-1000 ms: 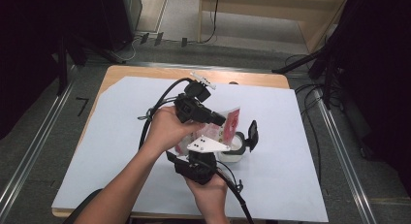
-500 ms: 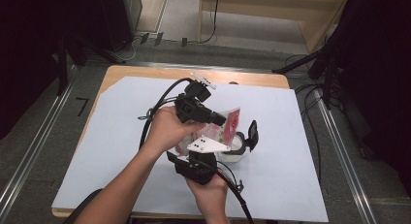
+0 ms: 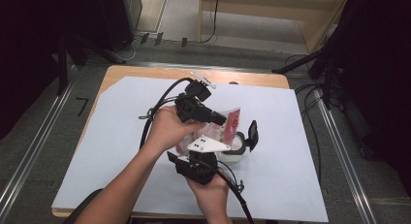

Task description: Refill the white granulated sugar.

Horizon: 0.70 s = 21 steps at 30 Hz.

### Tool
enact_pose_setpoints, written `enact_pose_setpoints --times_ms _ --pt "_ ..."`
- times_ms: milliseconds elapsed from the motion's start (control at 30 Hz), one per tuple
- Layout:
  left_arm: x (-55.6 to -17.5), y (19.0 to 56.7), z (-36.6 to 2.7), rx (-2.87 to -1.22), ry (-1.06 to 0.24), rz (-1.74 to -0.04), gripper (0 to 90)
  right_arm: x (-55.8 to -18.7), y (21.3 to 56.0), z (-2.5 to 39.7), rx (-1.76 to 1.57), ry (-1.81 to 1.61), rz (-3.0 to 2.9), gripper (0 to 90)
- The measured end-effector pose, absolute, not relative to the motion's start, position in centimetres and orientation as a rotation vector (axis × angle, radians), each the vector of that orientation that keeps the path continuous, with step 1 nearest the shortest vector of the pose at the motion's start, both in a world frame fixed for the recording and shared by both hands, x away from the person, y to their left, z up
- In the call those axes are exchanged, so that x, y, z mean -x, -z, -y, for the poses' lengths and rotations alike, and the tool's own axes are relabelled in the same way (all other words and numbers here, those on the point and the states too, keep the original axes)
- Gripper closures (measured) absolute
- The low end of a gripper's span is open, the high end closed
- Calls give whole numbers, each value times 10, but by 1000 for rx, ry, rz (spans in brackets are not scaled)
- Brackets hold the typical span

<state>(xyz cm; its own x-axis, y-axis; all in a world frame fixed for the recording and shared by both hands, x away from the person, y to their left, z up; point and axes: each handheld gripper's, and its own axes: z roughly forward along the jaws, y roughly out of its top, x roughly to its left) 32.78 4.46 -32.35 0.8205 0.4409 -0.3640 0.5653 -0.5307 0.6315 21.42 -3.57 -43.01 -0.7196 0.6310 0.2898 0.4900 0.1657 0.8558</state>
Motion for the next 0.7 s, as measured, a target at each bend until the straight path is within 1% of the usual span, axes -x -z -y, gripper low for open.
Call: enact_pose_setpoints --times_ms 700 --pt "-328 323 -44 -2218 197 -728 872 -214 431 37 -1107 -1609 -2289 639"
